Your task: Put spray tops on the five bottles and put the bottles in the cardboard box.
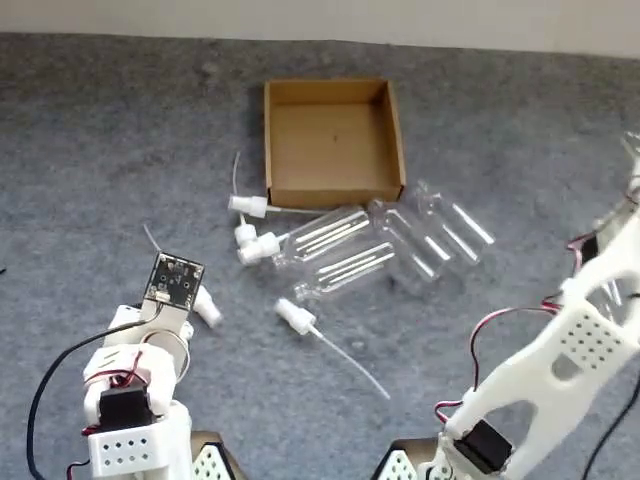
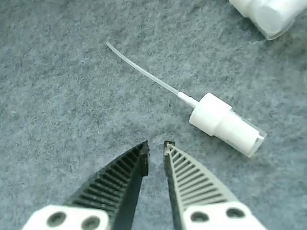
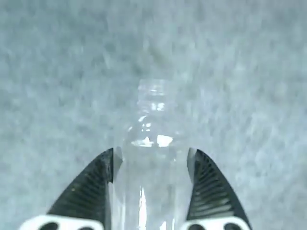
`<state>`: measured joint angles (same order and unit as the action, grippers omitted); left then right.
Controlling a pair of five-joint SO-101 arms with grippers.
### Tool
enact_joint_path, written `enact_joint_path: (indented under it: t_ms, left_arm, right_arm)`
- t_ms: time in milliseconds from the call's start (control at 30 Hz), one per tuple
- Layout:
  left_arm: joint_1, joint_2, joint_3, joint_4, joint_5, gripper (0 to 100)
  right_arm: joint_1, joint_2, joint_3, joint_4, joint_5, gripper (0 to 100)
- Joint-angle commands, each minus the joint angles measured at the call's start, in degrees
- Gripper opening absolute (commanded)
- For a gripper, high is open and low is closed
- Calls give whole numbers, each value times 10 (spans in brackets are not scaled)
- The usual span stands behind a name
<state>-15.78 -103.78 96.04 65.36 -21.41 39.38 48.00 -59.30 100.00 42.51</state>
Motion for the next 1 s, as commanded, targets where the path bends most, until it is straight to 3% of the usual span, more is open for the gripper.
enact_joint_path:
  t_ms: [0, 200, 367, 533, 767, 967]
  left_arm:
    - [12, -2, 11, 1, -5, 27]
    - [12, -2, 11, 3, -5, 27]
    - [12, -2, 11, 4, -5, 27]
    - [12, -2, 11, 4, -5, 27]
    - [12, -2, 11, 4, -5, 27]
    - [12, -2, 11, 4, -5, 27]
  right_arm:
    - [6, -135, 179, 13, 50, 5]
    - [-24, -255, 481, -41, 85, 5]
    - [-33, -309, 623, -226, -5, 5]
    - [-66, -358, 709, -262, -5, 17]
    - [-100, -415, 769, -263, -9, 209]
    - [-99, -428, 768, -263, -30, 213]
